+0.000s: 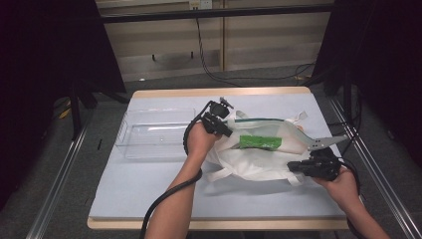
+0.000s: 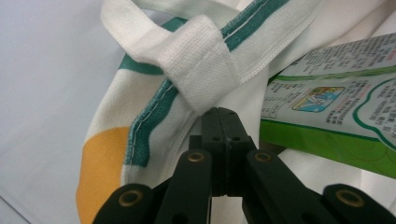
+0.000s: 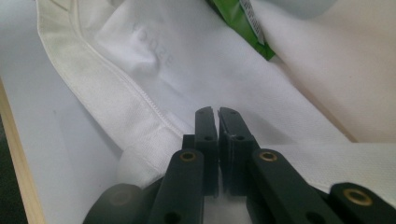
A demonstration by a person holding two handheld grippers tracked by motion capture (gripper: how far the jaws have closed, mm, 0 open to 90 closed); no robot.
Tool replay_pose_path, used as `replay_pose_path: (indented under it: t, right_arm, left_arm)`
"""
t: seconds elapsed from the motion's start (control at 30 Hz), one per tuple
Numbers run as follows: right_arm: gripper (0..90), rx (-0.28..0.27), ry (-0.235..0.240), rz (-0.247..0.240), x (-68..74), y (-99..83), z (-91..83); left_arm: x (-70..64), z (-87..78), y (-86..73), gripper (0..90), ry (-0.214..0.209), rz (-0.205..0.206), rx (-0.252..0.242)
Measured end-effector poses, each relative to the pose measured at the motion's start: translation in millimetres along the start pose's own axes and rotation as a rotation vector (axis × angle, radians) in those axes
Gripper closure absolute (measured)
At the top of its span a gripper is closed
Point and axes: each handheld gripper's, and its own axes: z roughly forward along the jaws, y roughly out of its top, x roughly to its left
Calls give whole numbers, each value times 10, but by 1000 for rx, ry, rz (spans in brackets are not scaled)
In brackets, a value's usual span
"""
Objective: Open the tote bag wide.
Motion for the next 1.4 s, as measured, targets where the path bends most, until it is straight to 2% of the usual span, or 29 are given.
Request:
replay_pose_path:
  t: [0.17,0.2,0.27,0.4,0.43,0.63,0.7,0.73,0.77,0.8,0.87,0.9,1.23,1.37,1.4]
  right_arm:
    - [860,-11,5,5,-5,-13,-6]
    - [860,-10,3,4,-8,-14,-8]
    - [860,-11,3,6,-9,-17,-7]
    - [860,-10,5,6,-6,-4,-9]
    - [861,-7,6,2,-6,-1,-5]
    - [860,19,14,14,-18,-30,38]
    - [860,31,7,-2,-12,-40,62]
    - [860,35,9,-4,-9,-48,74]
    - [860,40,10,-7,-14,-57,79]
    - [860,42,9,-5,-18,-62,78]
    - [860,32,15,3,-29,-68,71]
    - [860,30,18,7,-27,-68,68]
    - [861,34,19,-2,-26,-93,80]
    - [861,46,20,4,-22,-106,92]
    - [861,50,17,3,-18,-109,96]
  left_arm:
    - [11,-46,-3,900,-26,5,-18]
    - [4,-57,-2,900,-25,-2,-28]
    - [-7,-84,11,900,-22,9,-28]
    - [20,-105,38,900,-15,24,2]
    - [20,-97,40,900,-9,10,-8]
    - [97,-89,38,900,19,-6,-10]
    - [116,-85,44,900,40,-9,-3]
    - [121,-77,45,900,39,-24,-17]
    - [136,-77,50,900,37,-20,-16]
    - [134,-69,51,900,37,-38,-21]
    - [155,-60,60,900,41,-26,-17]
    - [155,-53,65,900,45,-41,-23]
    - [204,-51,117,900,71,-52,-44]
    - [243,-42,113,900,77,-61,-37]
    - [243,-24,112,900,79,-74,-47]
